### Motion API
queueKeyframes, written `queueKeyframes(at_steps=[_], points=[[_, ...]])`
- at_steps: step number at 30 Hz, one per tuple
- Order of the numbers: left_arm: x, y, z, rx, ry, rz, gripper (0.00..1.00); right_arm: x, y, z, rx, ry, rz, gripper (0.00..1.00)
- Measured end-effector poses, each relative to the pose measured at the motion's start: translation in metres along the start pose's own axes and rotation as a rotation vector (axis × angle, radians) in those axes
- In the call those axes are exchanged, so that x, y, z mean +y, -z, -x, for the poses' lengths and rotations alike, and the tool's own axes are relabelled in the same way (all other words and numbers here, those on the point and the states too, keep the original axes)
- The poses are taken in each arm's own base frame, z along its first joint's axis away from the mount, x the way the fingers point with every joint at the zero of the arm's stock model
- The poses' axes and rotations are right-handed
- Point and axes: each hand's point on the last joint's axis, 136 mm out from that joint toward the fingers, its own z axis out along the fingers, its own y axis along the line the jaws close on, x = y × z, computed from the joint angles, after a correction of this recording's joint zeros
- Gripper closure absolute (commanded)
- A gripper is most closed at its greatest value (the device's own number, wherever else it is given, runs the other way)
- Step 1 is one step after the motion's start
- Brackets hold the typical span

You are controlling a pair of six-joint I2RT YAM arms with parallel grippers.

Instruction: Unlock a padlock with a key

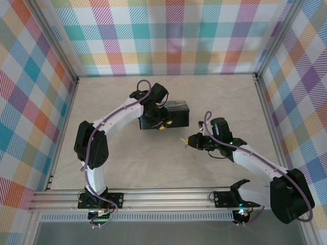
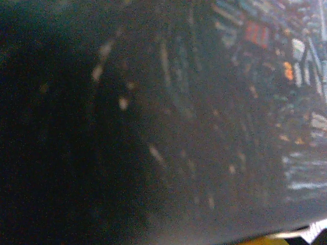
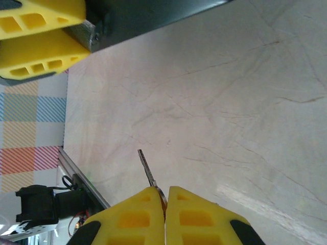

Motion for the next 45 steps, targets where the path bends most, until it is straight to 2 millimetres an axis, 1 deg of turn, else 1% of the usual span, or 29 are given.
queueKeyframes(at_steps=[4,9,13,17,23,26,32,38,42,45], points=[[-0.008,0.001,-0.009,0.060,0.063,-0.042,0.96,0.013,0.000,0.005,-0.014,0.003,0.023,0.92],[-0.013,0.004,-0.017,0.118,0.137,-0.068,0.96,0.034,0.006,0.024,-0.065,0.029,0.037,0.92],[-0.020,0.008,-0.019,0.140,0.177,-0.097,0.96,0.042,0.012,0.034,-0.096,0.048,0.033,0.92],[-0.027,0.014,-0.018,0.152,0.205,-0.129,0.96,0.044,0.013,0.037,-0.100,0.062,0.028,0.93],[-0.032,0.022,-0.014,0.163,0.238,-0.168,0.96,0.037,0.016,0.047,-0.113,0.037,0.032,0.92],[-0.033,0.023,-0.013,0.169,0.259,-0.179,0.96,0.037,0.016,0.052,-0.113,0.031,0.055,0.92],[-0.036,0.024,-0.012,0.177,0.281,-0.206,0.96,0.037,0.004,0.054,-0.074,0.008,0.104,0.93],[-0.037,0.031,-0.011,0.185,0.304,-0.237,0.96,0.042,0.004,0.061,-0.078,0.007,0.154,0.93],[-0.038,0.031,-0.011,0.195,0.312,-0.244,0.96,0.044,0.003,0.067,-0.086,0.011,0.181,0.92],[-0.039,0.031,-0.011,0.199,0.310,-0.250,0.96,0.043,-0.001,0.067,-0.077,0.010,0.188,0.93]])
